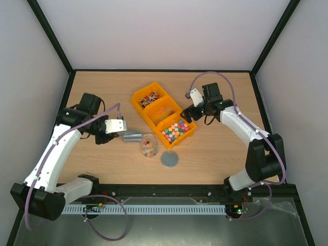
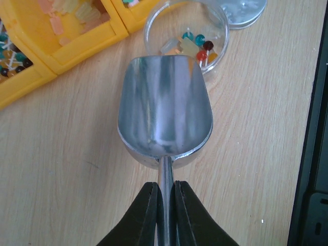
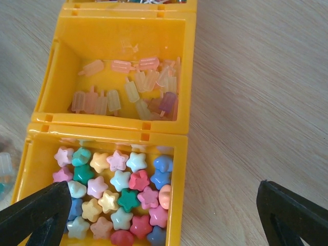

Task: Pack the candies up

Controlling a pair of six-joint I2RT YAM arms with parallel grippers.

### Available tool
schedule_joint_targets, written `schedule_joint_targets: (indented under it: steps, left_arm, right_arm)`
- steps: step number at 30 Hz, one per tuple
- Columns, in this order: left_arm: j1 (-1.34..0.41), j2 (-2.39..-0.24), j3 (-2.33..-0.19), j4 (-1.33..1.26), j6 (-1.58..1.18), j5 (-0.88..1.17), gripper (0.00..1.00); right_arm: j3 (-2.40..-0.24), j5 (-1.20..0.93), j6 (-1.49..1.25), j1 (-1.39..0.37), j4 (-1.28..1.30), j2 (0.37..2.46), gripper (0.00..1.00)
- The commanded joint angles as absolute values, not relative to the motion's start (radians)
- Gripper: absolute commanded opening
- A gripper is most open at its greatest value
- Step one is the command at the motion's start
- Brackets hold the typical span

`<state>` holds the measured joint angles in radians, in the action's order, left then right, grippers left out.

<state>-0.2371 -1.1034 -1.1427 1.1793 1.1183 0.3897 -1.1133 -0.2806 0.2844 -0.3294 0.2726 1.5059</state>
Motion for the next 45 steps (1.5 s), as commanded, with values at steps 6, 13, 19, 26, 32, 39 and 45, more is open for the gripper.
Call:
schedule_joint_targets:
  steps: [6, 13, 19, 26, 32, 39, 45]
  left_arm:
    - [-0.238, -1.232, -1.313, 1.067, 0.903, 0.456, 0.02]
    - [-0.287, -1.492, -1.514, 1.027, 0.672, 0.34, 0.02]
    - [-0.405, -1.594, -1.537, 1.004, 0.596, 0.208, 0.02]
    - [-0.453, -1.688, -1.532, 0.956, 0.456, 0.119, 0.02]
    - [-0.498, -1.751, -1.534, 0.903, 0.393, 0.055, 0.02]
    - [-0.531, -1.816, -1.558, 0.872, 0.376, -0.011, 0.02]
    - [-0.556, -1.861, -1.588, 0.899, 0.373, -0.032, 0.02]
  right_arm:
    - [-1.102, -0.244, 0.348, -0.353, 0.337, 1.56, 0.95]
    - [-1.105, -0.192, 0.318, -0.378, 0.328, 1.611, 0.89]
    - [-1.112, -0.134, 0.296, -0.388, 0.308, 1.652, 0.82]
    - [-1.123, -0.102, 0.283, -0.394, 0.296, 1.696, 0.77]
    - [-1.135, -0.101, 0.261, -0.402, 0.289, 1.717, 0.73]
    - [-1.114, -0.079, 0.239, -0.424, 0.264, 1.717, 0.64]
    - [-1.11, -0.067, 0.232, -0.429, 0.262, 1.72, 0.59]
